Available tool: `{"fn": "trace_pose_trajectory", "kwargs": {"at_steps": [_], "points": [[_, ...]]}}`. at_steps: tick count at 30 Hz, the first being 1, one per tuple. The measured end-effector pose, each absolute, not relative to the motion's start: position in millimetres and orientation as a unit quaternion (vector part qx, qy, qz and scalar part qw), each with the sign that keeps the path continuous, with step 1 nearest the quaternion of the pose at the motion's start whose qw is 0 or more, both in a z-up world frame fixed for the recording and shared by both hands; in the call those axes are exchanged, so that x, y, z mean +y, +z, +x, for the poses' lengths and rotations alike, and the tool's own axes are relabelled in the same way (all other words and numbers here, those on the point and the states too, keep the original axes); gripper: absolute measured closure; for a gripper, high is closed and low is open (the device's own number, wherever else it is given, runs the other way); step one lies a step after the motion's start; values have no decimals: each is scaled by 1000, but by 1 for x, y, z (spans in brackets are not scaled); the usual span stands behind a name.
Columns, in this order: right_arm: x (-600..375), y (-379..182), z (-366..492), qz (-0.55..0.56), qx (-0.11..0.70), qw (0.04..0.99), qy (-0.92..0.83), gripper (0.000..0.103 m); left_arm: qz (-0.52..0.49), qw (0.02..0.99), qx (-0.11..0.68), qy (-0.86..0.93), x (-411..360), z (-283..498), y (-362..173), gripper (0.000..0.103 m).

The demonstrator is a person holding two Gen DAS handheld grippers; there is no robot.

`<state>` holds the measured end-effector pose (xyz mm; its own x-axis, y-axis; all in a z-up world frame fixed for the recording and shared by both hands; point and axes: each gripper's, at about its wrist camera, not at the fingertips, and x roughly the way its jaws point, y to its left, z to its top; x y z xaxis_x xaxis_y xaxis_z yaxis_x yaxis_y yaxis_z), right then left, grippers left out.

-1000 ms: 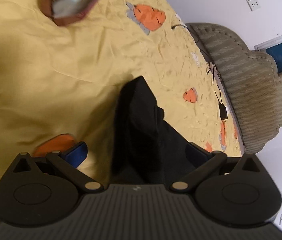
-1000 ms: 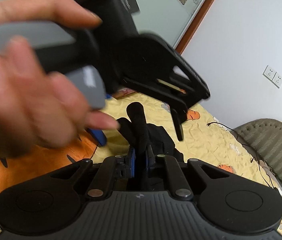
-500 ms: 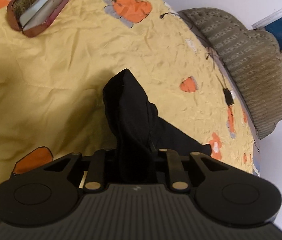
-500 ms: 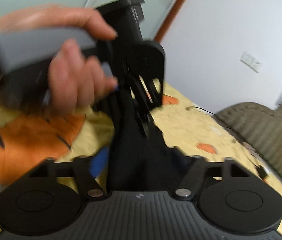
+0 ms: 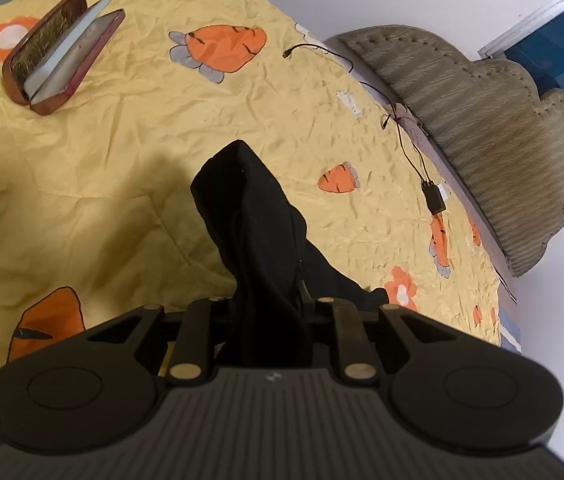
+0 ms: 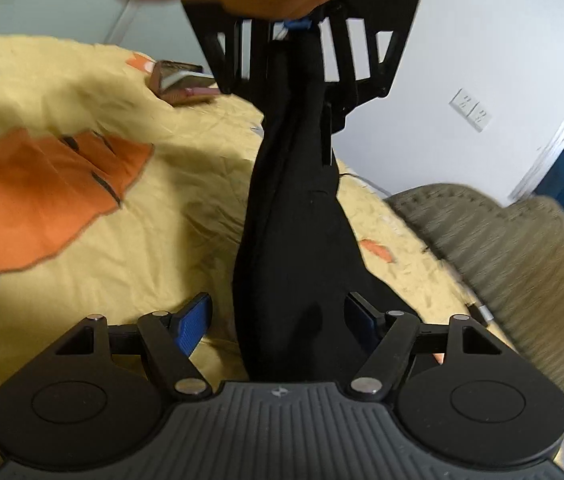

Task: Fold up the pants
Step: 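Lift the black trousers off the quilt with the left tool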

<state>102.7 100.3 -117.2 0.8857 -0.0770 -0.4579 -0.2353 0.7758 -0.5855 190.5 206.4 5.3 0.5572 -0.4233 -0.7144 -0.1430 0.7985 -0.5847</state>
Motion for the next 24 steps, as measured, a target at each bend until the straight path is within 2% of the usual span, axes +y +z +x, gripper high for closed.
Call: {"fn": "trace_pose_trajectory", "kwargs": {"at_steps": [1, 2, 3, 4, 6, 9, 24], "points": [[99, -118, 104, -330, 239, 912, 43, 45, -300, 831, 461, -86, 205, 189, 7, 85], [96, -117, 105, -323, 243, 914, 45, 65, -296, 833, 460, -86, 203, 188, 9, 85], [93, -115, 105, -315, 246, 915, 45, 74, -292, 834, 460, -85, 202, 186, 11, 85], [91, -115, 106, -309, 250, 916, 49, 76, -290, 834, 460, -87, 200, 185, 13, 85], [89, -112, 103, -304, 249, 918, 51, 87, -287, 837, 457, -89, 197, 182, 19, 85], [81, -102, 95, -294, 233, 926, 49, 90, -278, 846, 445, -93, 189, 175, 34, 86], [22, -50, 71, -165, 196, 966, 42, 90, -222, 884, 393, -119, 115, 139, 104, 86]]}}
